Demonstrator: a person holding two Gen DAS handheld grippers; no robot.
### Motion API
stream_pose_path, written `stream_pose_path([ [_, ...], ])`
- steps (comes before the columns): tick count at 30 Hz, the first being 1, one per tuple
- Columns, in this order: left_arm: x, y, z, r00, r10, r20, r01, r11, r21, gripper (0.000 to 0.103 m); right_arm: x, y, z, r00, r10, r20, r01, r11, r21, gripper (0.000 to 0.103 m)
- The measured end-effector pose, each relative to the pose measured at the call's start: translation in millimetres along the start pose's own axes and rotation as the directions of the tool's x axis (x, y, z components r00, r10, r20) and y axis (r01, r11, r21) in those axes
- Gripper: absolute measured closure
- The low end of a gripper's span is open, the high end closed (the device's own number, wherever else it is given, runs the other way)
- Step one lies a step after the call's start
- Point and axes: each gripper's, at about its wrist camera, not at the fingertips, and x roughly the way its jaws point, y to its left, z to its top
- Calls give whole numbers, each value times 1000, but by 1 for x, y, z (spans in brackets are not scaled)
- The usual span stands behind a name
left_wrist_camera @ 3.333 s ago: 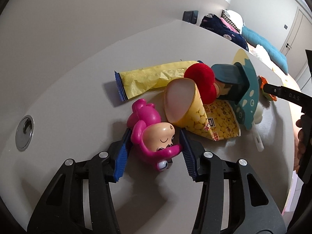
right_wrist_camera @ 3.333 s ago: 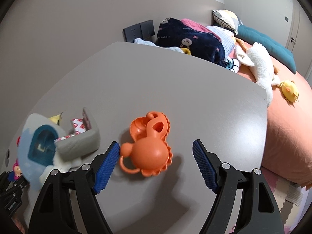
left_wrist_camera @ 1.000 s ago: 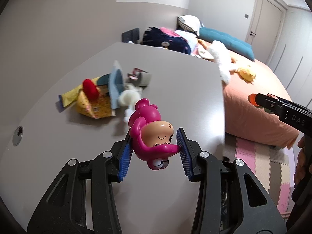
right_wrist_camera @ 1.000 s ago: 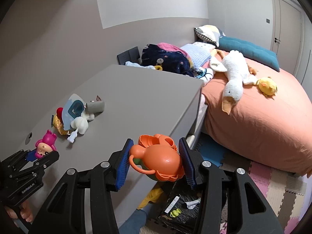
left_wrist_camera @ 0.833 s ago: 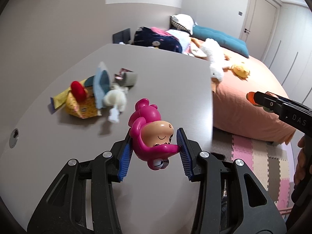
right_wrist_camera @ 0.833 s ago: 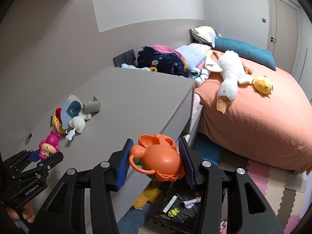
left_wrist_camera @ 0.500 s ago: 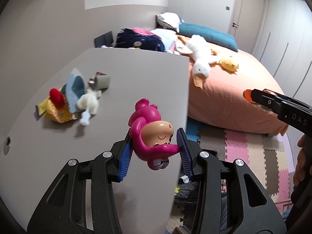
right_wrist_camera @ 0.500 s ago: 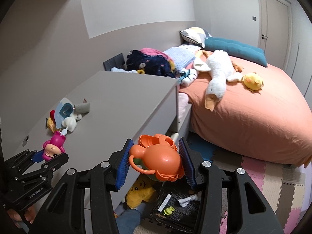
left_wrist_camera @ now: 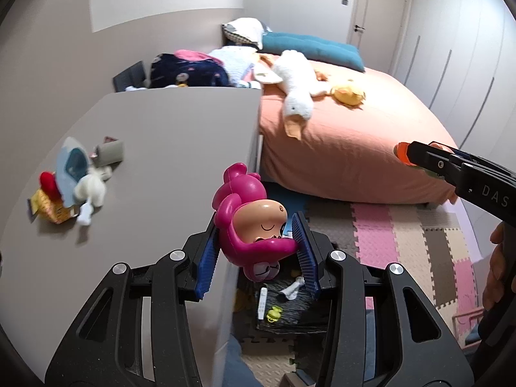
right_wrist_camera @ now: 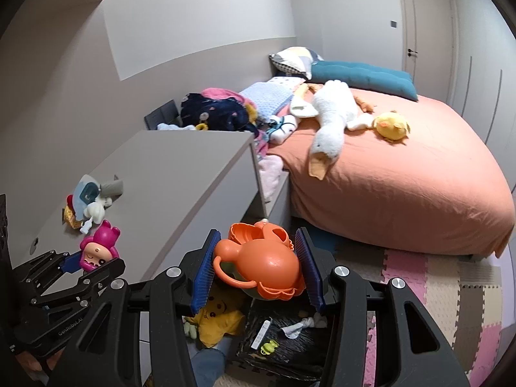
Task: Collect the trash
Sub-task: 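Open both grippers to drop the orange toy and pink doll into the bin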
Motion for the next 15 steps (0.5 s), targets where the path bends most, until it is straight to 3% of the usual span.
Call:
stream_pose_path([
  [15,27,-62,2,993,-99,-57,105,988,111,60,-10,-56,-13,996,-86,-11,87,993,80,53],
])
